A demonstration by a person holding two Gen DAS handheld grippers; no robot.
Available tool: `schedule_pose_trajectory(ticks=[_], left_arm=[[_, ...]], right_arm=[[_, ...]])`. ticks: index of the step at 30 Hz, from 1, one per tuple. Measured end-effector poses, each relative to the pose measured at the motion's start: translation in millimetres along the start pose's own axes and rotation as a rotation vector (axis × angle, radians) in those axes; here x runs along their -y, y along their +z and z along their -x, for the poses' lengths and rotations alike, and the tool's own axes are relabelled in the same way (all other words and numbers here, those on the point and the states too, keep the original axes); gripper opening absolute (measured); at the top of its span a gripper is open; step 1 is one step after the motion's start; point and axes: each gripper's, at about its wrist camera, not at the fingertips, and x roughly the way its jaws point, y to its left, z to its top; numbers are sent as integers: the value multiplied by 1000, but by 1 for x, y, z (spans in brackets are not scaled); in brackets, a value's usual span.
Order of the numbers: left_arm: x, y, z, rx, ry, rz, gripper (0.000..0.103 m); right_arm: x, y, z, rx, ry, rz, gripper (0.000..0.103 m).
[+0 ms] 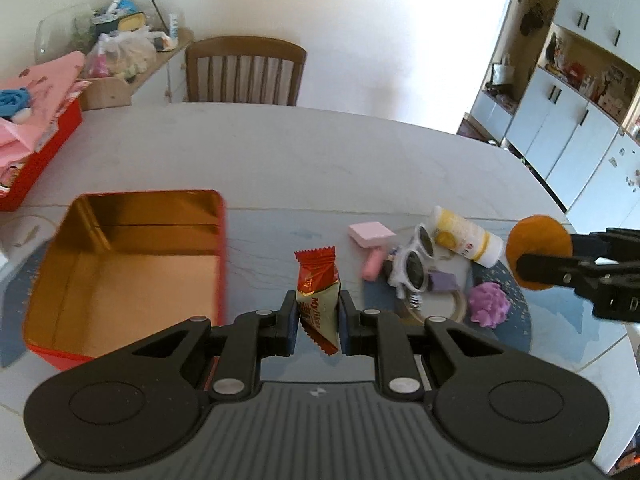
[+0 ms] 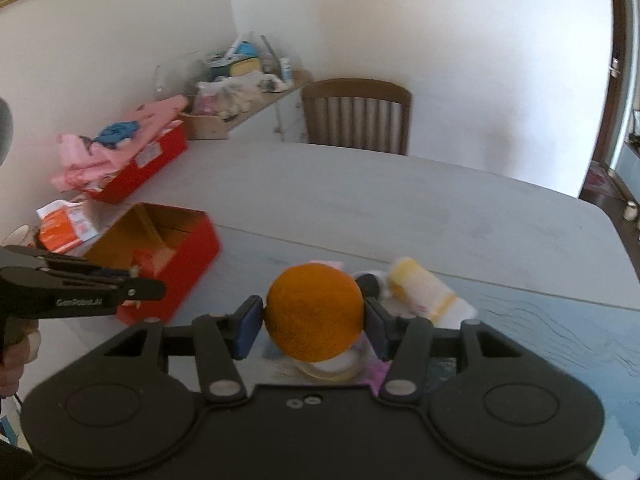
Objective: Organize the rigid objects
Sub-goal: 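Carry the snack packet with the left gripper while the right gripper carries the orange to the tin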
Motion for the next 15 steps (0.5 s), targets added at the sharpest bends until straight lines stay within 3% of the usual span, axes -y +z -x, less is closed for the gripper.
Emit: schedule_pose_trajectory(ticks=[15], left_arm=[[-110,29,-2,-22,54,25,19]], right_arm=[[-119,38,-61,-21,89,111,54]])
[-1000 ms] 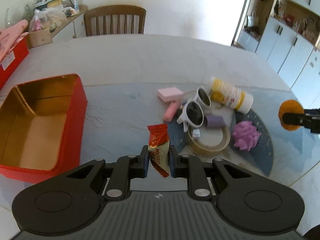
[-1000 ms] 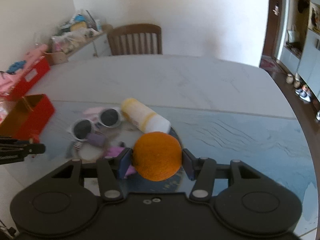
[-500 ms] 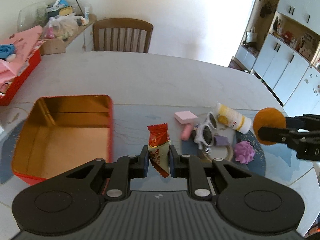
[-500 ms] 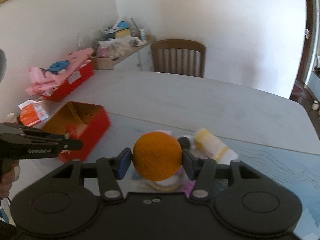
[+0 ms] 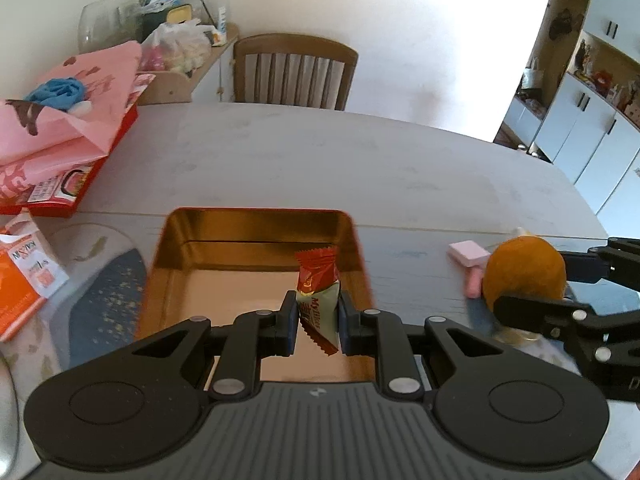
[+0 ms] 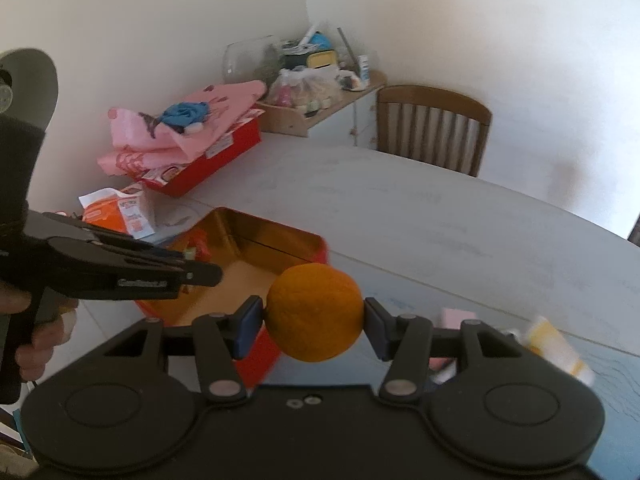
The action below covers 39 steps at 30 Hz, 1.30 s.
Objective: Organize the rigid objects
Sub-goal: 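Carry the snack packet with the left gripper while the right gripper carries the orange to the tin, then open the left gripper over the tin while the right gripper releases the orange inside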
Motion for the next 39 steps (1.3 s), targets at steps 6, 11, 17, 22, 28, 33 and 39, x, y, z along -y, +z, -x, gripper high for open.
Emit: schedule_pose_trajectory(ticks=[6,11,17,22,28,33,39], left_arm=[[-35,11,-19,-10,20,2,19],[-51,17,-41,-33,29,-28,19],[-67,27,-74,-88,43,-43,19],[-69,31,-92,-128,30,-73,19],[-68,33,-107,-163,30,-92,19],[-68,33,-114,-185,22,-98,19],[-70,32,-121,-217,17,-100,19]], right_arm=[[-33,13,-36,-35,23,43,54],[-54,15,-68,-77,20,100,54],[-66,15,-102,-136,25,114,54],[-78,12,-123,-173,25,176,54],[-82,7,-135,-204,2,193,54],[-81,4,-142,-231,-12,177,54],[-80,1,-151,-257,-29,171,54]])
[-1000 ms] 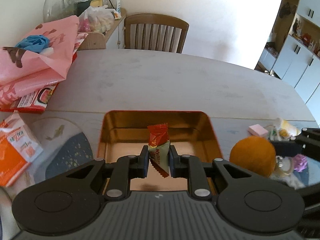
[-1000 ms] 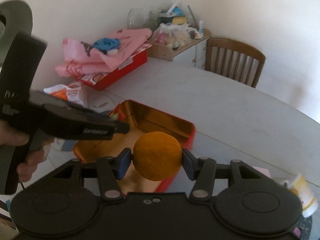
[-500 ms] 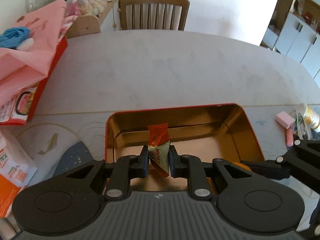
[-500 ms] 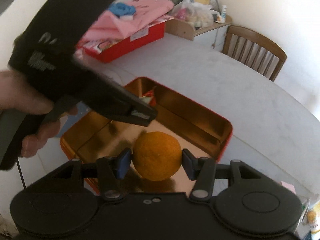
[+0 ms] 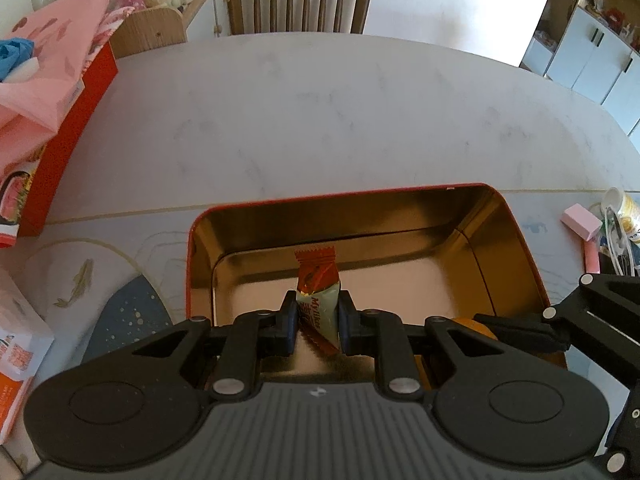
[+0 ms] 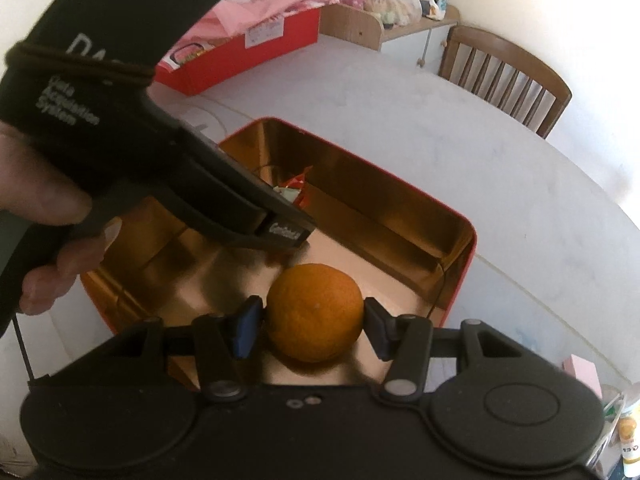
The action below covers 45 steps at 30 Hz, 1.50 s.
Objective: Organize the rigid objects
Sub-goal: 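Open the left gripper over the tin while the right gripper releases the orange inside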
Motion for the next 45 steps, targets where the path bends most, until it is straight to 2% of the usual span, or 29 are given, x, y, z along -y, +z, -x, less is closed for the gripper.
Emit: schedule_pose_trajectory(ticks=[7,10,14,19,26,29,31,36,40,45], left_arm=[[1,-2,-4,-6,-2,-11,20],[1,-2,-4,-5,1,-12,20],[2,-3,-3,-7,2,-10,20],[4,-6,4,3,2,-10,27],[9,-11,21,34,-3,-16,28],[12,-13,28,47,-9,-21,36],[15,-14,34,66,7,-26,46],[23,-17,50,101,6,-40,49],[30,-18,62,139,14,-51,58],[42,-22,79,175,0,-50,59]], right_arm=[[-1,2,-1,17,-10,0,54],[-1,2,6,39,-10,-2,61],[-2,-2,15,48,4,-11,63],[-1,-4,27,69,5,-31,64],[9,-5,42,88,15,-96,66],[15,-8,51,110,12,-114,70],[18,-10,56,117,6,-121,71],[26,-18,75,143,4,-144,76],[33,-26,93,179,7,-164,82],[45,-34,114,215,15,-195,86]])
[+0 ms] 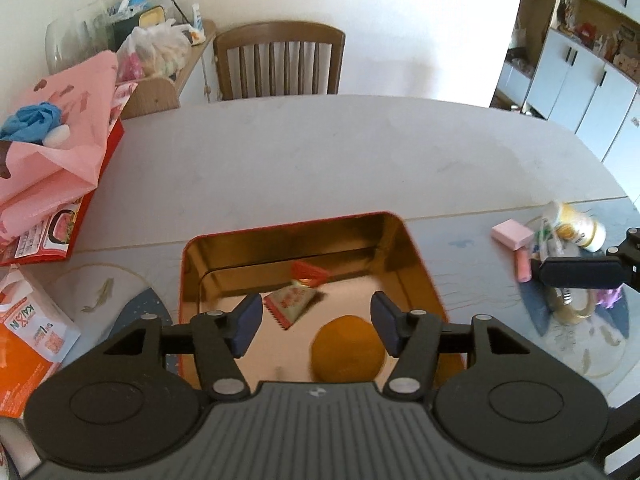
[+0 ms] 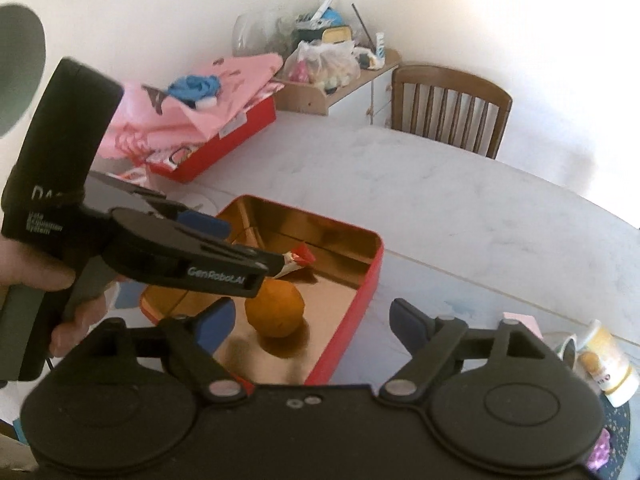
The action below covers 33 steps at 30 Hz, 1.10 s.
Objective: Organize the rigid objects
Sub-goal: 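Open the left gripper over the tin while the right gripper releases the orange inside, then move both open grippers back to the items on the table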
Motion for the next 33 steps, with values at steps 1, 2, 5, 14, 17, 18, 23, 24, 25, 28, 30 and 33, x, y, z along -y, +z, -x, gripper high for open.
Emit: schedule_pose_trajectory(ticks=[1,2,5,14,17,18,23,24,25,28,30,33], left_arm=[[3,0,4,8,-7,0,59],[7,0,8,16,-11,-2,59],[18,0,20,45,-22,-3,66],[61,-6,48,107,-65,-9,77],[74,-9,52,118,-73,-3,80],[80,-9,53,121,-76,-2,80],[103,-11,53,134,-95,1,82],[108,-12,52,138,-100,4,83],[113,-12,51,139,-105,6,83],[127,-13,45,134,-123,13,83],[137,-14,40,130,-132,19,83],[154,-12,31,120,-147,20,83]], right_arm=[[3,-1,4,7,0,-6,87],[5,-1,9,13,0,-10,88],[12,-6,24,35,1,-23,91],[45,-31,70,85,-34,-63,102],[59,-41,82,92,-47,-75,103],[63,-44,85,93,-52,-77,103],[88,-66,100,89,-85,-83,103],[94,-70,102,86,-92,-85,103],[100,-74,104,82,-99,-88,103],[120,-85,107,71,-124,-100,103],[134,-91,107,58,-132,-114,103],[152,-99,106,45,-139,-127,103]])
